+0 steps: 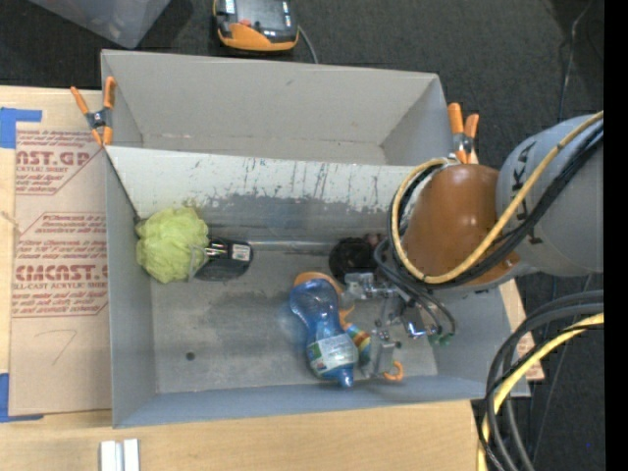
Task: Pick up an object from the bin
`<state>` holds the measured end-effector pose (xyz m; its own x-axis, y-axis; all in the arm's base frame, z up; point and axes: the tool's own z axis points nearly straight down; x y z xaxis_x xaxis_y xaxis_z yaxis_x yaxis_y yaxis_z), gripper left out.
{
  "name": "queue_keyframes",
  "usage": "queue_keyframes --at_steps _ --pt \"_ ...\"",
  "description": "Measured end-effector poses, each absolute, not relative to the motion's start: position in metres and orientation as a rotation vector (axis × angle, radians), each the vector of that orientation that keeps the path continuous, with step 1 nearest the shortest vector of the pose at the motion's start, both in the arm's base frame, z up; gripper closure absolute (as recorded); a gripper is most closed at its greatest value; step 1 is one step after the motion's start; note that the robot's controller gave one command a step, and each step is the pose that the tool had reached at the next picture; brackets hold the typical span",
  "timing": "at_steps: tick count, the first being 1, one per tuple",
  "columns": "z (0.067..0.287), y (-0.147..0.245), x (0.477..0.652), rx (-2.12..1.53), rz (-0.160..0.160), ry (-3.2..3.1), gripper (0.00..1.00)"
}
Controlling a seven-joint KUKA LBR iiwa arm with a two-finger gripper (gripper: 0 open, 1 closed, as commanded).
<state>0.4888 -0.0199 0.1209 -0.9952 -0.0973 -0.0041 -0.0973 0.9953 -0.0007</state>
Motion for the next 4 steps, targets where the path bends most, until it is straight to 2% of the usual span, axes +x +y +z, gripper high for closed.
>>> queue_keyframes --at_steps 1,2,3,4 --pt "0.127 -0.034 0.494 -0.273 0.003 3.143 0.0" --pt "0.197 -0.013 0.496 -0.36 0.004 3.128 0.0" --pt "0.199 -0.014 0.497 -0.223 0.003 3.127 0.0" --pt "0.162 0.031 0.521 -0.271 0.005 3.124 0.0"
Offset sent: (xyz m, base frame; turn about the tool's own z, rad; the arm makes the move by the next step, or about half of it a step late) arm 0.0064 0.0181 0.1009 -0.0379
